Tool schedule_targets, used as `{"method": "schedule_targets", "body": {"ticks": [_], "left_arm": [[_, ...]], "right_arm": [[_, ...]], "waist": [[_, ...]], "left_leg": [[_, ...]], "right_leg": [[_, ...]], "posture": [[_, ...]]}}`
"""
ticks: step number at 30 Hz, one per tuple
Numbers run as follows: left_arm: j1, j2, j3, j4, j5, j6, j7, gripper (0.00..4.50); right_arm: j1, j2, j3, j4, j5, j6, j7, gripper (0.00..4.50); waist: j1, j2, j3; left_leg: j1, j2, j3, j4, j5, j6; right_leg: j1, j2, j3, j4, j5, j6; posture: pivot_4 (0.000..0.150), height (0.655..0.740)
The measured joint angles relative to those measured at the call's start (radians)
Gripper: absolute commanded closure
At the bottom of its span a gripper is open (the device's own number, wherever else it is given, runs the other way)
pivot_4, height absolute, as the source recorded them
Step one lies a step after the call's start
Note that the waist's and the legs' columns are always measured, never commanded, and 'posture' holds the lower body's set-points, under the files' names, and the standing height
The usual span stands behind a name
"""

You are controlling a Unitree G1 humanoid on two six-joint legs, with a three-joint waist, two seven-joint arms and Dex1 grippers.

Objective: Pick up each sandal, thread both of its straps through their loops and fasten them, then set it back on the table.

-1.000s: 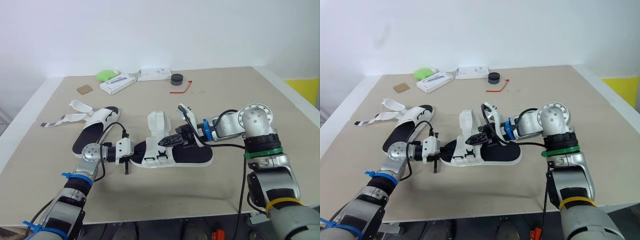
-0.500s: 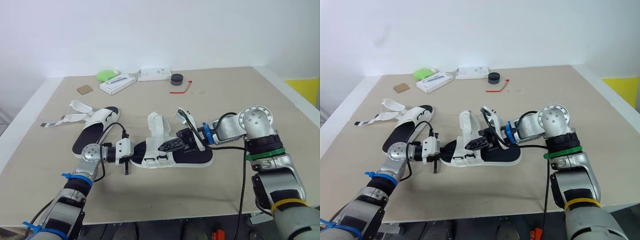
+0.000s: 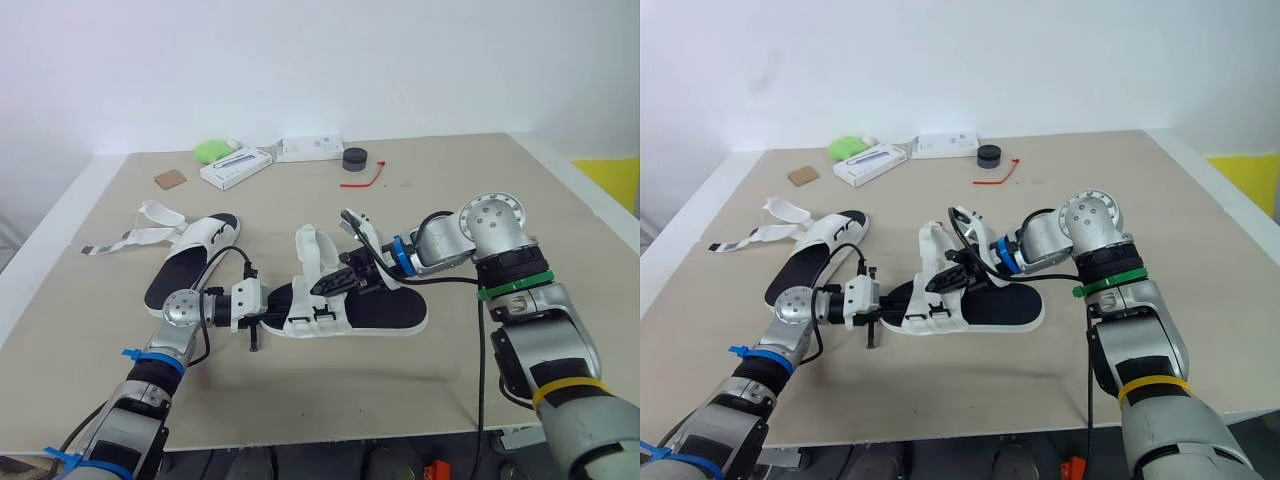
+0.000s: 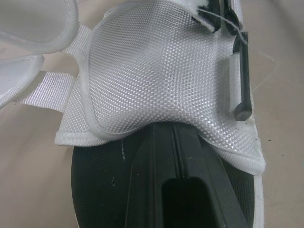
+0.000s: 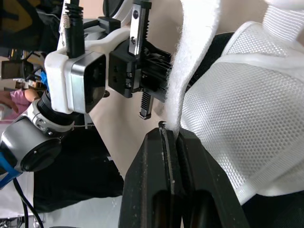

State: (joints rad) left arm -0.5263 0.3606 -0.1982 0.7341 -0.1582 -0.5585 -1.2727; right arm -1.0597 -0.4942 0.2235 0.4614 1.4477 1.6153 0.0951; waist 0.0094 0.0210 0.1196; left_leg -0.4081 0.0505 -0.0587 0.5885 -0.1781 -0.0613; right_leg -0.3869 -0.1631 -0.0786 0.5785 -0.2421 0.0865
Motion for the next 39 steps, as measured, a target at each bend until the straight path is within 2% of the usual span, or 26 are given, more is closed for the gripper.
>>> {"method": "schedule_targets", "body": {"ticks": [16, 27, 32, 39], "left_arm": [[0.005, -0.004, 0.000, -0.001, -0.004, 0.000, 0.002, 4.50], [0.007, -0.008, 0.000, -0.001, -0.004, 0.000, 0.008, 4.50], [0.007, -0.008, 0.000, -0.001, -0.004, 0.000, 0.009, 4.50], [0.008, -0.013, 0.000, -0.001, -0.004, 0.000, 0.009, 4.50]], "right_arm": [[-0.073, -0.044, 0.067, 0.130, 0.199, 0.001, -0.069, 4.28], [-0.028, -0.039, 0.061, 0.160, 0.191, 0.002, -0.113, 4.28], [-0.099, -0.027, 0.013, 0.205, 0.158, 0.001, -0.118, 4.28], [-0.104, -0.022, 0.013, 0.223, 0.161, 0.001, -0.119, 4.28]], "waist": [[0.000, 0.000, 0.000], [0.000, -0.001, -0.001], [0.000, -0.001, -0.001], [0.000, 0.000, -0.001]], "left_leg": [[0.000, 0.000, 0.000, 0.000, 0.000, 0.000], [0.000, 0.000, 0.000, 0.000, 0.000, 0.000], [0.000, -0.001, -0.001, 0.000, 0.000, 0.000], [0.000, -0.001, 0.000, 0.000, 0.000, 0.000]], "right_leg": [[0.002, 0.000, 0.000, 0.000, 0.000, 0.000], [0.003, 0.000, 0.000, 0.000, 0.000, 0.000], [0.004, 0.000, 0.000, 0.000, 0.000, 0.000], [0.005, 0.000, 0.000, 0.000, 0.000, 0.000]], "posture": [[0.150, 0.7400], [0.150, 0.7400], [0.150, 0.7400], [0.150, 0.7400]]}}
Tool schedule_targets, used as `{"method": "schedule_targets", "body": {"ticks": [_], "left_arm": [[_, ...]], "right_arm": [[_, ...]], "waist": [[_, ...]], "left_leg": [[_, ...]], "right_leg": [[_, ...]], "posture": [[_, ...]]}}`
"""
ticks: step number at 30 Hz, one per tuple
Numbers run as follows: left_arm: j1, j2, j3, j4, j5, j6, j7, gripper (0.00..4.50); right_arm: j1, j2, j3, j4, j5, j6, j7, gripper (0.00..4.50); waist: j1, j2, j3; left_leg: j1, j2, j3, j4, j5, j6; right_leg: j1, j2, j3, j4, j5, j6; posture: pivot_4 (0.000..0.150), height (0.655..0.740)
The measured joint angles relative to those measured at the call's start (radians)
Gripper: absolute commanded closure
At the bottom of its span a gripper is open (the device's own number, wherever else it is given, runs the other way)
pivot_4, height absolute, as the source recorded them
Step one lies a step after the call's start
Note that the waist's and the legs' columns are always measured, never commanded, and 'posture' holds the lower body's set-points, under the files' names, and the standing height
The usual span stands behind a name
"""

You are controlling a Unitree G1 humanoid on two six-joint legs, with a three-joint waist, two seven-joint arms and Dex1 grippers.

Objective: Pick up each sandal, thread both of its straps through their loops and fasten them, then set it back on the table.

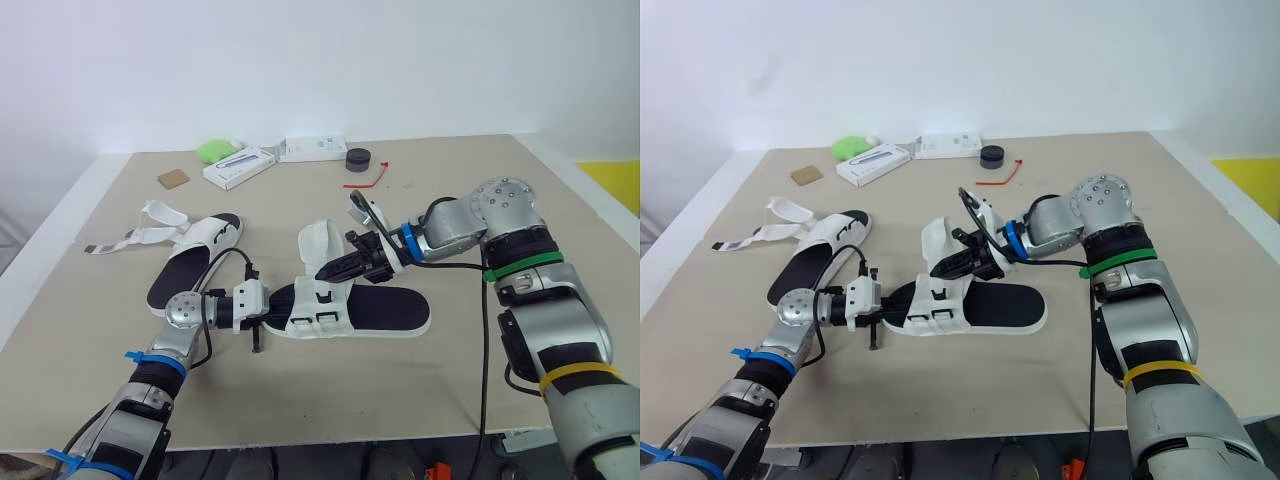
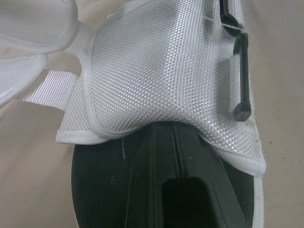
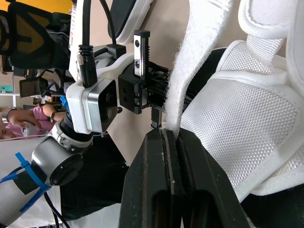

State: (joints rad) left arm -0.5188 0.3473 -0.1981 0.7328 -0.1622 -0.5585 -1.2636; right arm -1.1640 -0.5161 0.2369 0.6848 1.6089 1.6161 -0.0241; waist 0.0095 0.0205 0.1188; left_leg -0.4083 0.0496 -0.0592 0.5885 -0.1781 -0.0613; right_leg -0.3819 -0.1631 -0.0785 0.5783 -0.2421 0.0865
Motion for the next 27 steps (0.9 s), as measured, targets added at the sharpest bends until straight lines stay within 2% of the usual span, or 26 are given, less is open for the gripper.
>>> {"method": "schedule_targets", "body": {"ticks": [7, 27], "left_arm": [[0.002, -0.004, 0.000, 0.000, 0.000, 0.000, 0.004, 4.50], [0.017, -0.006, 0.000, -0.022, 0.000, 0.001, 0.011, 4.50]], "right_arm": [[0.019, -0.007, 0.020, -0.027, 0.056, 0.000, -0.012, 4.28], [0.081, -0.023, 0.022, -0.058, 0.085, 0.000, -0.049, 4.28]], "waist": [[0.000, 0.000, 0.000], [0.000, 0.000, 0.000]], "left_leg": [[0.000, 0.000, 0.000, 0.000, 0.000, 0.000], [0.000, 0.000, 0.000, 0.000, 0.000, 0.000]], "right_leg": [[0.002, 0.000, 0.000, 0.000, 0.000, 0.000], [0.004, 0.000, 0.000, 0.000, 0.000, 0.000]], "posture": [[0.150, 0.7400], [0.150, 0.7400]]}}
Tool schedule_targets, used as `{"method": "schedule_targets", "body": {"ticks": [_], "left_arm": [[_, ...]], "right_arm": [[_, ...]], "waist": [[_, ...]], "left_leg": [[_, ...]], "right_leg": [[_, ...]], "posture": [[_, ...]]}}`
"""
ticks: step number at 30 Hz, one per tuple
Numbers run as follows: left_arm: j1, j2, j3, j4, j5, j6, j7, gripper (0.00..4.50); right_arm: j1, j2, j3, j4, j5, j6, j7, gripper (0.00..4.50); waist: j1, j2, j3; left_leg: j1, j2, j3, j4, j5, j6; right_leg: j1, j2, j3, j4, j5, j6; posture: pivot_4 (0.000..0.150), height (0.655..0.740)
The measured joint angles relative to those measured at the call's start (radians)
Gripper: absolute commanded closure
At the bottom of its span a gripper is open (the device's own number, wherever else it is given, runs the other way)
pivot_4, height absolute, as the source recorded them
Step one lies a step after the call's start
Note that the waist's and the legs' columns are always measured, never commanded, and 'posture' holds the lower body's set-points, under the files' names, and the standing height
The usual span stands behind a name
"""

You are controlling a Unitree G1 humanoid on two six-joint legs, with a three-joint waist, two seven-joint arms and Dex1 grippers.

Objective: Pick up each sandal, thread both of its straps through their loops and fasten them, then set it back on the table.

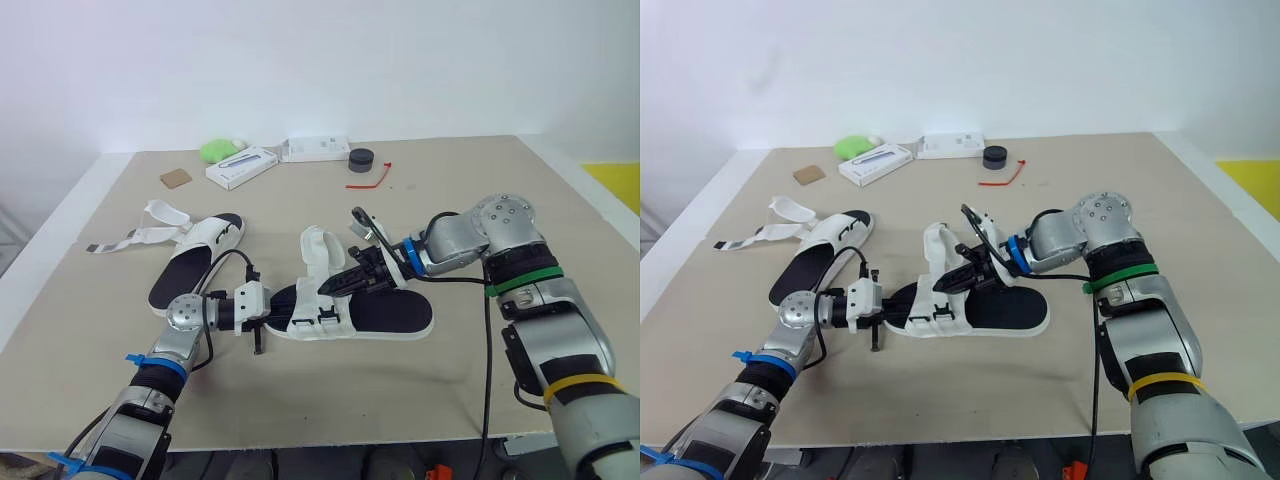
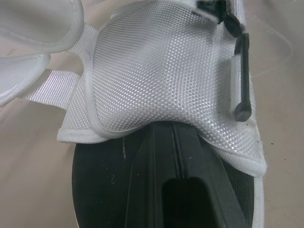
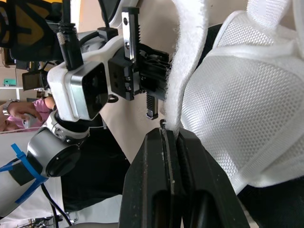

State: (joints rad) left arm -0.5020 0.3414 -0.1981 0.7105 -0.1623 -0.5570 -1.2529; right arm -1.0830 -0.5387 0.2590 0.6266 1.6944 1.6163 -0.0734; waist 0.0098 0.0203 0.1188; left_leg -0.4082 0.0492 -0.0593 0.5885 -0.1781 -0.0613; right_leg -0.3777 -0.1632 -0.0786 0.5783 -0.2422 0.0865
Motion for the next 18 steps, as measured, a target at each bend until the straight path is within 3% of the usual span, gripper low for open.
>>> {"method": "schedule_targets", "body": {"ticks": [18], "left_arm": [[0.004, -0.013, 0.000, 0.000, 0.000, 0.000, 0.002, 4.50]], "right_arm": [[0.146, -0.097, 0.039, -0.136, 0.280, -0.072, -0.123, 4.28]], "waist": [[0.002, -0.001, -0.001]], "left_leg": [[0.000, -0.001, 0.000, 0.000, 0.000, 0.000]], "right_leg": [[0.005, -0.001, 0.000, -0.001, 0.000, 0.001]], "posture": [[0.150, 0.7400]]}}
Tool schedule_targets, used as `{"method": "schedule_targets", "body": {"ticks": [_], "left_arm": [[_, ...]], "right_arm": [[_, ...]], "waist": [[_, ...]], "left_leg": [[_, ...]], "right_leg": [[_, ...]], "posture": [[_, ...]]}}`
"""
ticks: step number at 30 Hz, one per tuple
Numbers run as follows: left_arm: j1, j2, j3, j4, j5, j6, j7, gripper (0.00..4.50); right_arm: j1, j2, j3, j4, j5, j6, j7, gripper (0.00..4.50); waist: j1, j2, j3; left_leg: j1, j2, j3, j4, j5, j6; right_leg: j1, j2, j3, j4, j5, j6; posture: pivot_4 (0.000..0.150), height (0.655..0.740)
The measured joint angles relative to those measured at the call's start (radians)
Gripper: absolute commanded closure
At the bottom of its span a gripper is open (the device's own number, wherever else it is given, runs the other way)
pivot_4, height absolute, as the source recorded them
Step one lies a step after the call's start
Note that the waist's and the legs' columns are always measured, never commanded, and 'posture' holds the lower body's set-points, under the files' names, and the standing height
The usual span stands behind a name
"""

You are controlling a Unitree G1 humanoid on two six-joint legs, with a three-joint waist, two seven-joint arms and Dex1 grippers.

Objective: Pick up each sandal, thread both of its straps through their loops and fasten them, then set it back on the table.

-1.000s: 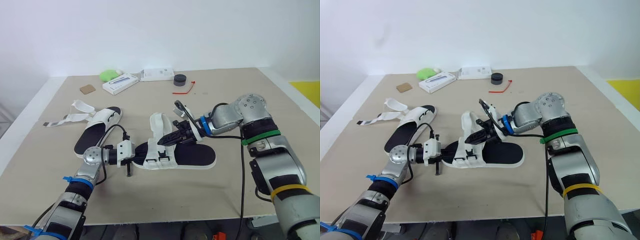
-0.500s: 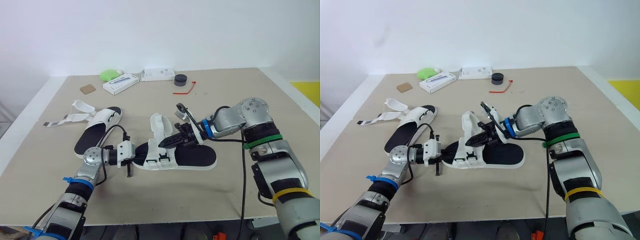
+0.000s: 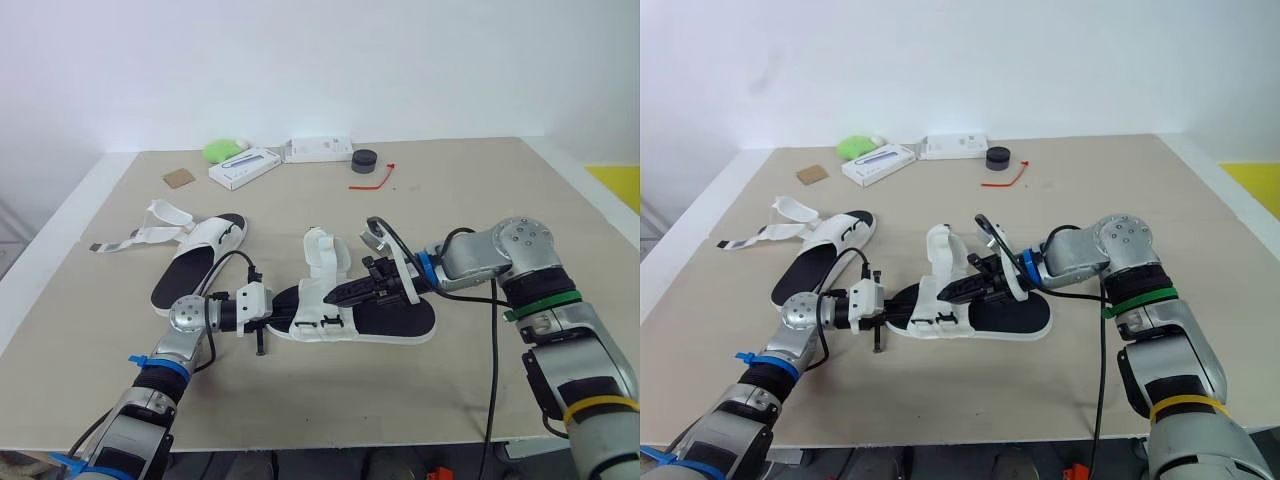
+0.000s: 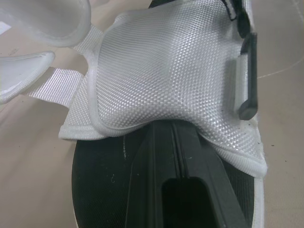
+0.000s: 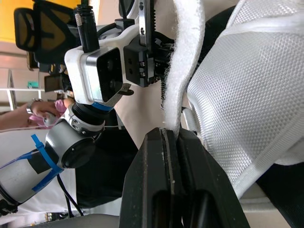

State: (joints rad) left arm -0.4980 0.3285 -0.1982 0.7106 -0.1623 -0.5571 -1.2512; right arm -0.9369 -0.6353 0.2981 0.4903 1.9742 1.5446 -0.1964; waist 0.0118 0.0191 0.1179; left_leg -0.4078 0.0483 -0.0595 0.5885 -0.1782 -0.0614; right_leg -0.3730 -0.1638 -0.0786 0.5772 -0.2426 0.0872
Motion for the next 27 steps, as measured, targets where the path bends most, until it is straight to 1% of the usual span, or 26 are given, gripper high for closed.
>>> {"method": "schedule_targets", "body": {"ticks": [4, 10, 14, 16, 27], "left_arm": [[0.002, -0.001, 0.000, 0.000, 0.000, 0.000, 0.000, 4.50], [0.003, -0.002, 0.000, 0.000, 0.000, 0.000, -0.001, 4.50], [0.003, -0.003, 0.000, 0.000, 0.000, 0.000, 0.001, 4.50], [0.003, -0.003, 0.000, 0.000, 0.000, 0.000, 0.000, 4.50], [0.003, -0.003, 0.000, 0.000, 0.000, 0.000, 0.000, 4.50]], "right_arm": [[0.033, -0.005, -0.003, -0.037, 0.004, -0.023, -0.015, 4.28], [0.087, -0.036, 0.024, -0.075, -0.008, -0.071, -0.115, 4.28], [0.100, -0.049, 0.034, -0.174, -0.056, -0.071, -0.112, 4.28], [0.104, -0.052, 0.034, -0.195, -0.065, -0.071, -0.108, 4.28], [0.098, -0.070, 0.045, -0.227, -0.056, -0.075, -0.048, 4.28]], "waist": [[0.000, -0.001, -0.001], [0.000, -0.002, -0.003], [0.000, -0.002, -0.003], [0.000, -0.002, -0.003], [0.000, -0.002, -0.003]], "left_leg": [[0.000, 0.000, 0.000, 0.000, 0.000, 0.000], [0.000, 0.000, 0.000, 0.000, 0.000, 0.000], [0.000, 0.000, 0.000, 0.000, 0.000, 0.000], [0.000, 0.000, 0.000, 0.000, 0.000, 0.000], [0.000, 0.000, 0.000, 0.000, 0.000, 0.000]], "right_leg": [[0.001, 0.000, 0.000, 0.000, 0.000, 0.000], [0.001, -0.001, 0.000, -0.001, 0.000, 0.000], [0.001, -0.001, 0.000, -0.001, 0.000, 0.001], [0.001, -0.001, 0.000, -0.002, -0.001, 0.001], [0.000, -0.001, 0.000, -0.002, -0.001, 0.002]], "posture": [[0.150, 0.7400], [0.150, 0.7400], [0.150, 0.7400], [0.150, 0.7400], [0.150, 0.7400]]}}
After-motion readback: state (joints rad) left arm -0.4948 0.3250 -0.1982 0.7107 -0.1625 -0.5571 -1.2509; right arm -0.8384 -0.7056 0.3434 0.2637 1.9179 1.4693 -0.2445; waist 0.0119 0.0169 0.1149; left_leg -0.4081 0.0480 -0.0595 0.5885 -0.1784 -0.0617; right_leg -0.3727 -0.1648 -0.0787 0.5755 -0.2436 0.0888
